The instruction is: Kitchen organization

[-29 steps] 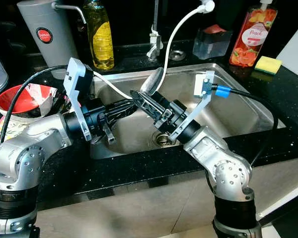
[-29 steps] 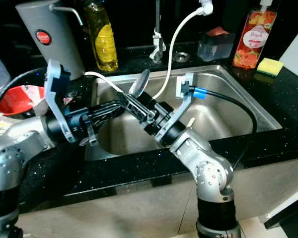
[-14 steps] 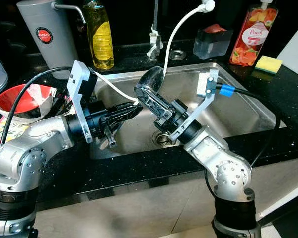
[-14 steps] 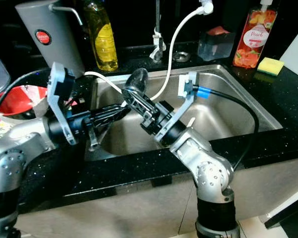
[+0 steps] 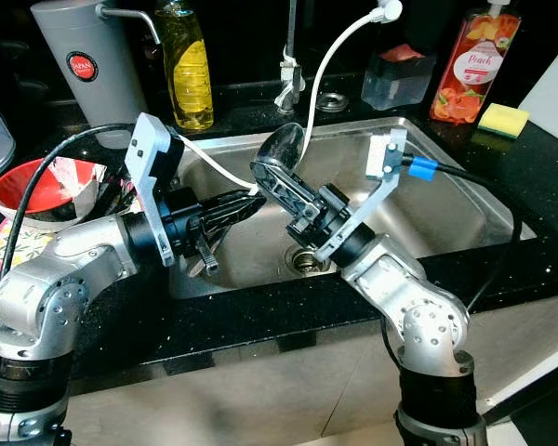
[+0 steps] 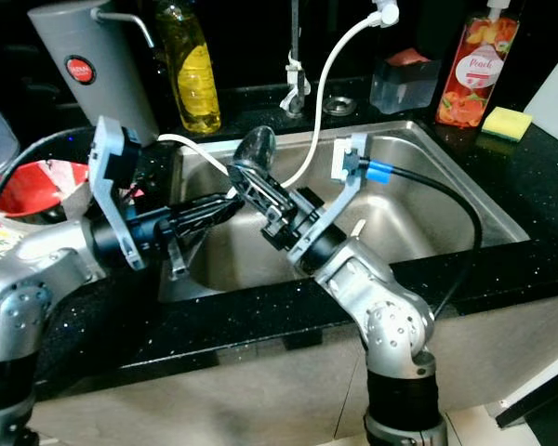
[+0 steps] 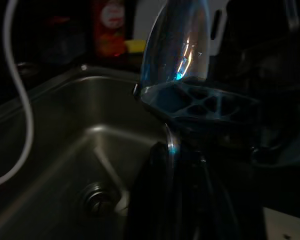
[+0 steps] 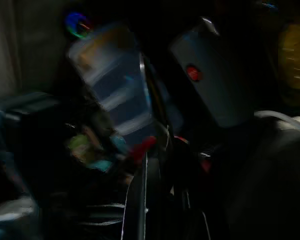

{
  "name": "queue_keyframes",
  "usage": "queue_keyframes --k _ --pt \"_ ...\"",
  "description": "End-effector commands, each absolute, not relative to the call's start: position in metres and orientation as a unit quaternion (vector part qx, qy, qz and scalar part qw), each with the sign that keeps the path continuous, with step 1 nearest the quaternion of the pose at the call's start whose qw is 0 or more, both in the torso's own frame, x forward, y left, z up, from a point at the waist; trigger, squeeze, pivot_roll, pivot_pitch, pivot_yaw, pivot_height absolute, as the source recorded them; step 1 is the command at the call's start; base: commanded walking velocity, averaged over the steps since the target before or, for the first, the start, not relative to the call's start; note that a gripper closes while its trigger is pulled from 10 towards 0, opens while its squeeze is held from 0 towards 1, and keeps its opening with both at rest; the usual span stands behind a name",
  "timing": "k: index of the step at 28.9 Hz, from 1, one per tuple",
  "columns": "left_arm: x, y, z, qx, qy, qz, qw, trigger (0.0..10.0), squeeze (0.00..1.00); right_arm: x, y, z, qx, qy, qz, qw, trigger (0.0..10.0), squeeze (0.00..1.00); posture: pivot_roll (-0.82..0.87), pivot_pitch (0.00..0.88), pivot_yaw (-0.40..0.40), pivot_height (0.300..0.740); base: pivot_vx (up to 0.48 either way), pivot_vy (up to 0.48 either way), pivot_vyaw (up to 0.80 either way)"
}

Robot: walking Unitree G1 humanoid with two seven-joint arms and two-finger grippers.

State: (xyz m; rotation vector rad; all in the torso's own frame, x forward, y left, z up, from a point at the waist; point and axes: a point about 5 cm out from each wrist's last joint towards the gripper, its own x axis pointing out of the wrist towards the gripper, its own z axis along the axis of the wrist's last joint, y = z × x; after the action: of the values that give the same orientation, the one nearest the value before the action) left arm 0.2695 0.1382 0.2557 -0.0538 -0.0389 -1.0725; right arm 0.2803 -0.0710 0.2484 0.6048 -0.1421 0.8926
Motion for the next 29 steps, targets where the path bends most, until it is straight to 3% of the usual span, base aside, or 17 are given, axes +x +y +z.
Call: queue_keyframes --k 1,5,6,10,13,19,29 --pt "0.267 0.138 0.261 -0.015 -0.031 -0.516 0.856 10.0 1.00 0.289 -0.080 0.237 0.278 -0.050 0.377 0.882 10.0 0.00 0.02 0.000 0.039 0.740 0.000 0.000 0.00" --pt "0.266 0.138 0.263 -0.020 -0.034 -0.522 0.852 10.0 1.00 0.290 -0.082 0.237 0.277 -0.051 0.370 0.885 10.0 0.00 0.02 0.000 0.040 0.740 0.000 0.000 0.00" --pt "0.265 0.138 0.264 -0.023 -0.037 -0.523 0.851 10.0 0.00 0.291 -0.082 0.237 0.277 -0.051 0.367 0.887 10.0 0.00 0.02 0.000 0.040 0.740 0.000 0.000 0.00" --pt "0.266 0.141 0.266 -0.027 -0.044 -0.517 0.855 10.0 0.00 0.293 -0.085 0.235 0.275 -0.052 0.355 0.892 10.0 0.00 0.03 0.000 0.038 0.740 0.000 0.000 0.00" --pt "0.268 0.144 0.265 -0.025 -0.046 -0.499 0.865 10.0 0.00 0.304 -0.092 0.229 0.255 -0.054 0.288 0.921 10.0 0.00 0.03 0.000 0.041 0.740 0.000 0.000 0.00" --pt "0.278 0.147 0.263 -0.038 -0.051 -0.451 0.890 10.0 0.00 0.320 -0.114 0.220 0.253 -0.048 0.187 0.948 10.0 0.00 0.03 0.000 0.037 0.740 0.000 0.000 0.00" --pt "0.293 0.155 0.255 -0.033 -0.027 -0.374 0.927 10.0 0.00 0.326 -0.120 0.206 0.240 -0.036 0.139 0.960 10.0 0.00 0.04 0.000 0.035 0.740 0.000 0.000 0.00"
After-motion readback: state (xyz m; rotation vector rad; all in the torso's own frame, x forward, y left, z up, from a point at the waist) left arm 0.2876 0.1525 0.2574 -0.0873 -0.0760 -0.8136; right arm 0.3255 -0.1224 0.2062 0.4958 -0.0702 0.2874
